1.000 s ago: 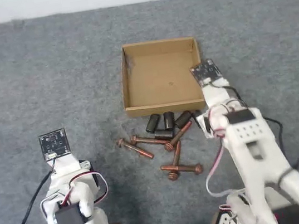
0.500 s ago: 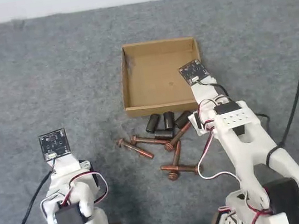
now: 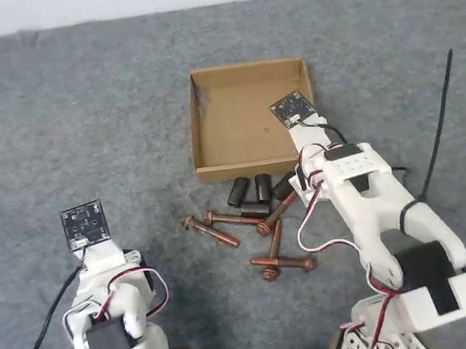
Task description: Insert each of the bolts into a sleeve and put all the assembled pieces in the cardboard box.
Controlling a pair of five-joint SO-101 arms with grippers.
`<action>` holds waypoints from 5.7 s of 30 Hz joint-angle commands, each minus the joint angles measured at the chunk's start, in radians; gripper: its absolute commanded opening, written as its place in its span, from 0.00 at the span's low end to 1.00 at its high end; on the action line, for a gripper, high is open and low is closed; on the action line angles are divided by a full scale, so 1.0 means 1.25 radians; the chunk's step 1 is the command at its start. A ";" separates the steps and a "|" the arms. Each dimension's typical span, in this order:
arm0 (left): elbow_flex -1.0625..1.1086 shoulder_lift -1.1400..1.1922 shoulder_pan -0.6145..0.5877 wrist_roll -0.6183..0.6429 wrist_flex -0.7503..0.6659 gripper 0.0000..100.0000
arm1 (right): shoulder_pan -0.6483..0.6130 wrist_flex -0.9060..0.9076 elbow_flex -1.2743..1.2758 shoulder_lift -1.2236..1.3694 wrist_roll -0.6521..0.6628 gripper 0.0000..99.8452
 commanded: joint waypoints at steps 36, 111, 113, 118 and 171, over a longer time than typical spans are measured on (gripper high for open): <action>-0.034 -0.015 -0.027 -0.004 -0.128 0.11 | 0.021 0.029 -0.036 -0.006 0.059 0.01; -0.520 1.018 0.449 0.513 -0.297 0.02 | 0.018 0.028 -0.038 -0.001 0.038 0.01; -0.493 1.002 0.447 0.512 -0.297 0.02 | 0.018 0.028 -0.038 -0.001 0.038 0.01; -0.489 1.067 0.447 0.511 -0.298 0.02 | 0.018 0.028 -0.038 -0.001 0.038 0.01; -0.596 1.291 0.393 0.588 -0.410 0.07 | 0.017 0.031 -0.038 0.001 0.039 0.01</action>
